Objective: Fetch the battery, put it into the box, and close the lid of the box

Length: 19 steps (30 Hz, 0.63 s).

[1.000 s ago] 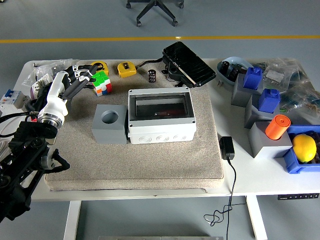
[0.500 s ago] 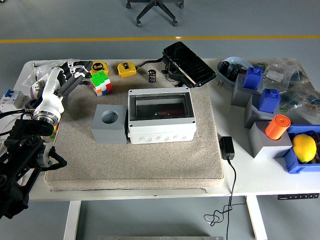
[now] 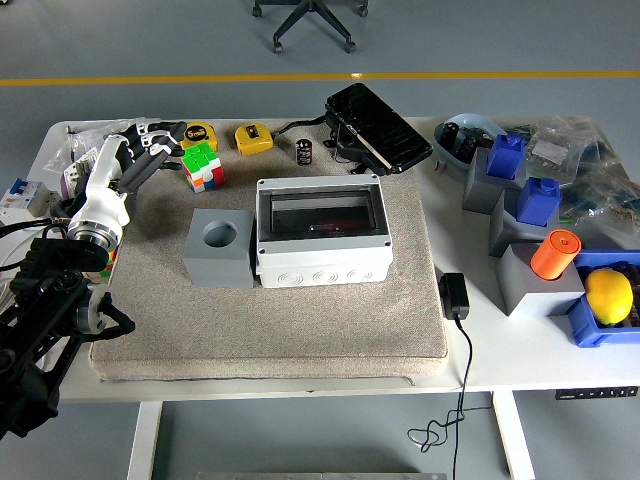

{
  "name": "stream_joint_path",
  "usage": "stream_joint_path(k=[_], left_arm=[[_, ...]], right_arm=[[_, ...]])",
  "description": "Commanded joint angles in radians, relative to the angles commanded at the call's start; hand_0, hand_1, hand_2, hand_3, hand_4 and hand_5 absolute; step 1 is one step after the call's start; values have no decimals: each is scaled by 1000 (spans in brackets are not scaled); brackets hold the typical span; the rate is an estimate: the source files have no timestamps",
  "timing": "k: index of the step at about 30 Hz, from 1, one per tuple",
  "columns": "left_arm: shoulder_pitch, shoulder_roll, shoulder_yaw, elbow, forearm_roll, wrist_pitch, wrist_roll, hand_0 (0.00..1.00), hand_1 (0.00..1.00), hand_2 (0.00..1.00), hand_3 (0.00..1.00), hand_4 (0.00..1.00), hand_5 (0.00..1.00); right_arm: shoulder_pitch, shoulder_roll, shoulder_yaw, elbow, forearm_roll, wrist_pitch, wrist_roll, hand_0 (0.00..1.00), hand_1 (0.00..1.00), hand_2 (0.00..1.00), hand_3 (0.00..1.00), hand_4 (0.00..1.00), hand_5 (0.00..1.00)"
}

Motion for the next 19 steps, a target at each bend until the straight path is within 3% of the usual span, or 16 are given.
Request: stream_joint_path(k=[19], left_arm=[[-1,-4,-3,-1,3,-3,7,433,529,570,571,913,488]], right_arm=[[4,3,-4,-2,2,0,-1,596,606,578,563,931,450]])
